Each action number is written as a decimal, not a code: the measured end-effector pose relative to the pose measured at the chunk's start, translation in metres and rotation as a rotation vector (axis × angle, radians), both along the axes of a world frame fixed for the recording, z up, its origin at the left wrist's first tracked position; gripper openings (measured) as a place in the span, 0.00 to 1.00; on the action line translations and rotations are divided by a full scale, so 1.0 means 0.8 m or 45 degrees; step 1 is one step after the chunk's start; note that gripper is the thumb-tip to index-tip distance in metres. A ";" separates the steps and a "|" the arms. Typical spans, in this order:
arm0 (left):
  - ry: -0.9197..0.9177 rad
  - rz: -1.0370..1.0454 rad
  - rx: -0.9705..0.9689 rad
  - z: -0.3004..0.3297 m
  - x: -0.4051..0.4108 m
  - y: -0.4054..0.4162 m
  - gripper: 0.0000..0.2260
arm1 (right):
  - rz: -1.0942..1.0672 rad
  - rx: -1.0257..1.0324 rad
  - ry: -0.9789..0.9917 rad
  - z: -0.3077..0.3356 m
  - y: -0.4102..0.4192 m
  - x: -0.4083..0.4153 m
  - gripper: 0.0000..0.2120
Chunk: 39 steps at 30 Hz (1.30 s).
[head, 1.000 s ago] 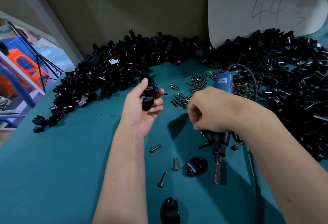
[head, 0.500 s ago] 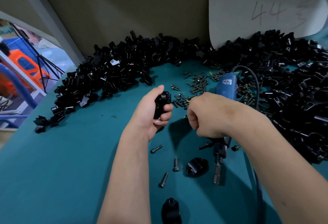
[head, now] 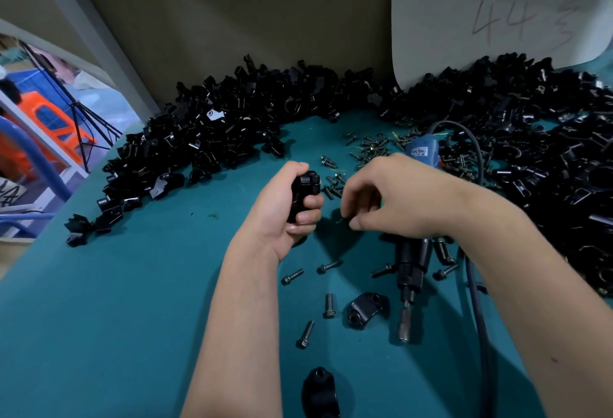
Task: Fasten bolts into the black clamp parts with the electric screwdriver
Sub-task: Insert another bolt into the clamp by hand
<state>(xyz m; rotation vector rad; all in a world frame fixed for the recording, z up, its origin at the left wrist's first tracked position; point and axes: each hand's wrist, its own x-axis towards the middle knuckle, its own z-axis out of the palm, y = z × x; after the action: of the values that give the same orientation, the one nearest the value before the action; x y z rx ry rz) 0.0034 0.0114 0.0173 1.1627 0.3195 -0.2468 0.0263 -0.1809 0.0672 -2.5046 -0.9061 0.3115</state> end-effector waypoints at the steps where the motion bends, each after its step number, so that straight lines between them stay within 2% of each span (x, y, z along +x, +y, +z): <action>1: -0.009 0.032 -0.015 0.000 0.001 0.001 0.10 | 0.016 -0.002 -0.002 -0.002 0.007 -0.004 0.05; 5: -0.035 0.131 -0.089 -0.002 0.004 0.008 0.10 | 0.202 -0.100 0.131 -0.011 0.036 -0.023 0.13; 9: -0.015 0.134 -0.094 -0.003 0.003 0.013 0.09 | 0.277 -0.260 0.199 -0.011 0.042 -0.030 0.12; 13: -0.009 0.111 -0.071 -0.002 0.003 0.011 0.10 | 0.264 -0.293 0.181 -0.001 0.036 -0.031 0.13; 17: -0.013 0.094 -0.043 -0.002 0.003 0.011 0.10 | 0.121 -0.295 0.137 0.010 0.016 -0.020 0.03; 21: -0.011 0.085 -0.028 -0.002 0.002 0.012 0.10 | 0.072 -0.351 0.148 0.014 0.013 -0.023 0.02; 25: -0.005 0.082 -0.017 -0.002 0.002 0.012 0.10 | 0.095 -0.566 0.175 0.019 0.029 -0.036 0.14; 28: -0.011 0.064 -0.009 -0.002 0.001 0.011 0.10 | 0.154 -0.740 0.117 0.017 0.044 -0.044 0.16; 32: -0.014 -0.029 -0.007 0.001 -0.001 0.010 0.10 | 0.177 -0.639 0.078 0.015 0.041 -0.042 0.06; 35: -0.008 -0.117 0.005 0.002 -0.003 0.006 0.10 | 0.109 -0.478 0.074 0.013 0.031 -0.033 0.09; 39: -0.008 -0.151 0.014 0.002 -0.003 0.004 0.10 | 0.109 -0.474 0.059 0.004 0.032 -0.030 0.04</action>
<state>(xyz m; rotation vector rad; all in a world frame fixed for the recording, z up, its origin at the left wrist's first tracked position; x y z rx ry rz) 0.0007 0.0149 0.0189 1.1943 0.2466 -0.3455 0.0025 -0.1552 0.0705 -2.7820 -1.0159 0.6140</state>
